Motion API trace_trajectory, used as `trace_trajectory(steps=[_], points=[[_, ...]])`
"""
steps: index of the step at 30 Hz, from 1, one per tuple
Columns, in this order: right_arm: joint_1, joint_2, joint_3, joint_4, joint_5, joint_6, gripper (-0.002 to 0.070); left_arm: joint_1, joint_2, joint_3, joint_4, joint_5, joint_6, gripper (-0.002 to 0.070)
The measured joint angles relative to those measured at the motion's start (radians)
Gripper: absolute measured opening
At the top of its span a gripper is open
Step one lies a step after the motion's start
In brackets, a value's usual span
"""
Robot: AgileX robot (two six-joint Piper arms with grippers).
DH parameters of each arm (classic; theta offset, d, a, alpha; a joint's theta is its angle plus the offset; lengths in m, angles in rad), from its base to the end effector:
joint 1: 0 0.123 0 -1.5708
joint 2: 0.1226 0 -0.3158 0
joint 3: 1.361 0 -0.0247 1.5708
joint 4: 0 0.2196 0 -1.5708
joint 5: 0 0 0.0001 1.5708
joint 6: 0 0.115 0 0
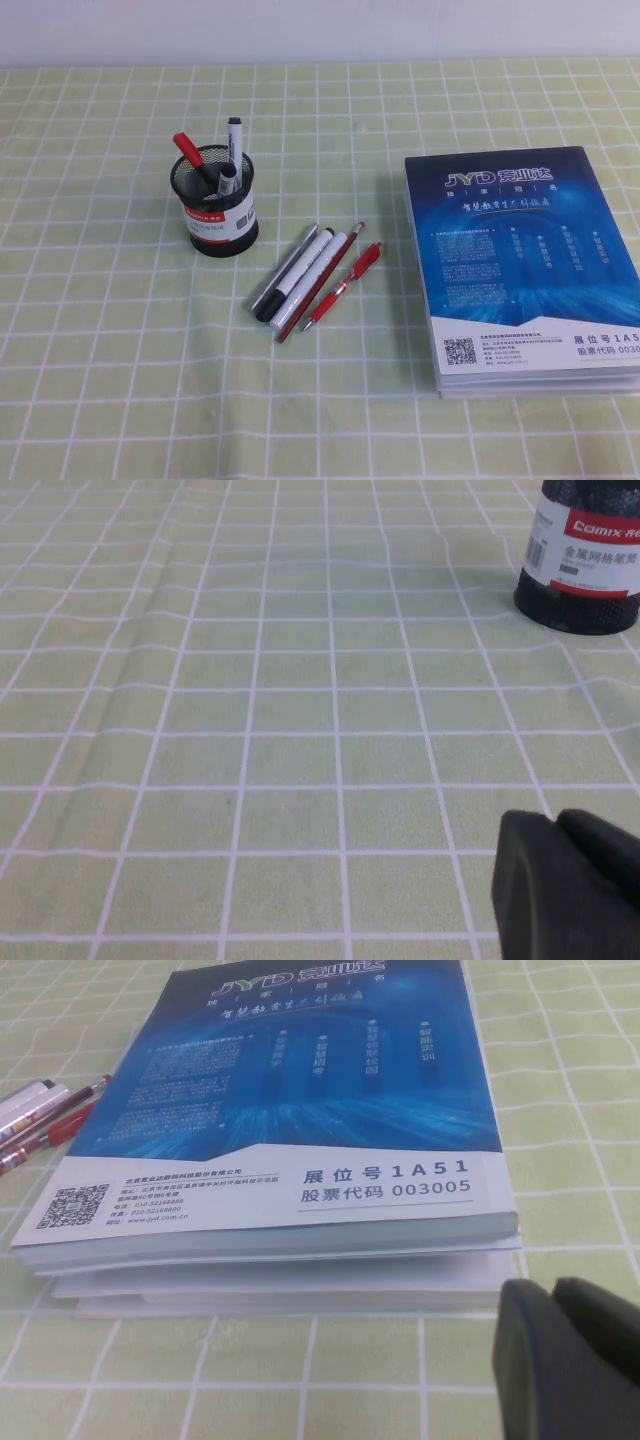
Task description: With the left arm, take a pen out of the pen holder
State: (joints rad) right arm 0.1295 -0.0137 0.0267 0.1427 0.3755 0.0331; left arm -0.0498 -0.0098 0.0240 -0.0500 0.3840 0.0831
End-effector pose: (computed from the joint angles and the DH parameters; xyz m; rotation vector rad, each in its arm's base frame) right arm 0.0121 0.0076 0.1644 -0.0020 1.8759 0.2525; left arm 0.0127 -0.0028 0.1640 0.0942 1.8790 -0.0266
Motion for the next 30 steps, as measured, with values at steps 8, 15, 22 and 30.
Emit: trace_trajectory(steps=[8, 15, 22, 30], points=[[0.000, 0.000, 0.000, 0.000, 0.000, 0.000, -0.0015, 0.000, 0.000, 0.000, 0.028, -0.002, 0.000, -0.0005], [0.000, 0.000, 0.000, 0.000, 0.000, 0.000, -0.0015, 0.000, 0.000, 0.000, 0.050, -0.006, 0.000, -0.0005], [0.000, 0.000, 0.000, 0.000, 0.000, 0.000, -0.0015, 0.000, 0.000, 0.000, 0.050, -0.006, 0.000, -0.0005], [0.000, 0.000, 0.000, 0.000, 0.000, 0.000, -0.0015, 0.000, 0.000, 0.000, 0.015, -0.023, -0.004, -0.0005]])
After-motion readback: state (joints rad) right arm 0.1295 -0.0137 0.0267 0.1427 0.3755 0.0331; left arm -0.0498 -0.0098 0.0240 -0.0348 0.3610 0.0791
